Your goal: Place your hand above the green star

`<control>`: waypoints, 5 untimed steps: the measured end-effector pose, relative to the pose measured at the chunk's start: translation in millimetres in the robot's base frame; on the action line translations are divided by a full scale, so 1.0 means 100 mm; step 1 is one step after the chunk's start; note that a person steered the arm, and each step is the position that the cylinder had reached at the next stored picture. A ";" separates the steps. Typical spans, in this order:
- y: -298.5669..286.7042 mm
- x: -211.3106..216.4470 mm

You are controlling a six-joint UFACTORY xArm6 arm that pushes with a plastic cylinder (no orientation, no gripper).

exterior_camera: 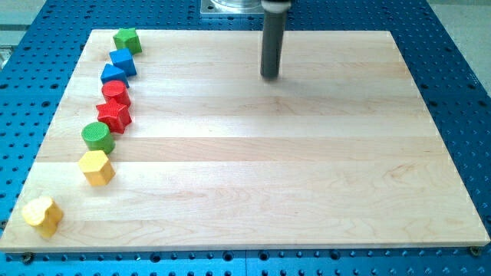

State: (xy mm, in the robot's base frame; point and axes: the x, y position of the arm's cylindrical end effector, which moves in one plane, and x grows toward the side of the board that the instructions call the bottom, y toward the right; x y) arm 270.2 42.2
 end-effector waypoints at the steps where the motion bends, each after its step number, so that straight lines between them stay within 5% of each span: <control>1: -0.23 -0.74; 2: -0.41 -0.78; 4: -2.22 -0.79; 5: -2.54 -0.79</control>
State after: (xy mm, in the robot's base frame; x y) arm 191.6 -211.8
